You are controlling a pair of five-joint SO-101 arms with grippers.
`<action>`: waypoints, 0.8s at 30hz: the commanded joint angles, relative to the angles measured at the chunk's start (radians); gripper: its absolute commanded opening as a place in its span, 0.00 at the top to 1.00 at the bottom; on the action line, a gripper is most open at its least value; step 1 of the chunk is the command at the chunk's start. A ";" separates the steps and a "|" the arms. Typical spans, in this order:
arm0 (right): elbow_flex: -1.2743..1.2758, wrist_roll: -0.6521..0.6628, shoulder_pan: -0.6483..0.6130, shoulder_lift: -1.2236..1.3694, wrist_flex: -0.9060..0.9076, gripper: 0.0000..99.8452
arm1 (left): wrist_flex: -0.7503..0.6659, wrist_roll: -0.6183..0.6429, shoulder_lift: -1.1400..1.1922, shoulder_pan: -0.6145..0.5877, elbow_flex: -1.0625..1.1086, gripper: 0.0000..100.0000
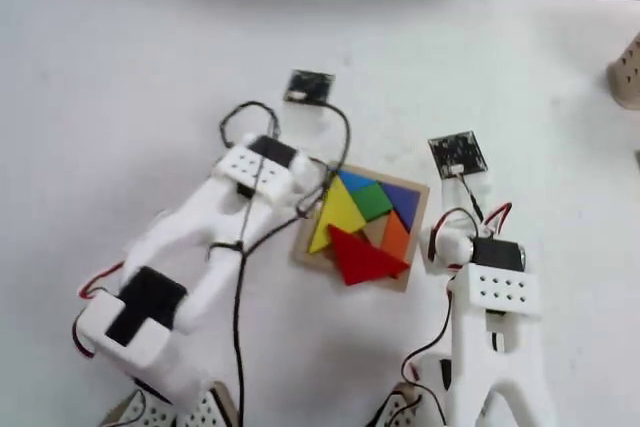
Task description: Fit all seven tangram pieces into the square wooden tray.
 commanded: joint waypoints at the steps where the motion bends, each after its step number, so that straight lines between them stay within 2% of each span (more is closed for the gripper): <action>1: -0.009 -0.005 -0.004 -0.024 -0.002 0.98 | -0.135 0.008 -0.018 -0.176 -0.006 0.98; 3: -0.038 0.012 -0.028 -0.033 0.081 0.98 | -0.166 0.008 0.021 -0.246 -0.041 0.98; 6: -0.164 0.112 -0.102 -0.035 0.315 0.98 | -0.173 0.005 0.085 -0.314 -0.110 0.98; 9: -0.298 0.140 -0.131 -0.035 0.486 0.98 | -0.164 0.000 0.134 -0.320 -0.152 0.98; 12: -0.351 0.160 -0.168 -0.024 0.558 0.98 | -0.164 0.000 0.133 -0.320 -0.155 0.98; 14: -0.331 0.255 -0.248 -0.025 0.602 0.98 | -0.164 0.000 0.120 -0.328 -0.153 0.98; 17: -0.261 0.367 -0.384 -0.033 0.625 0.98 | -0.170 0.000 0.107 -0.361 -0.155 0.98; 24: -0.035 0.384 -0.544 -0.024 0.400 0.98 | -0.175 0.000 0.108 -0.403 -0.163 0.97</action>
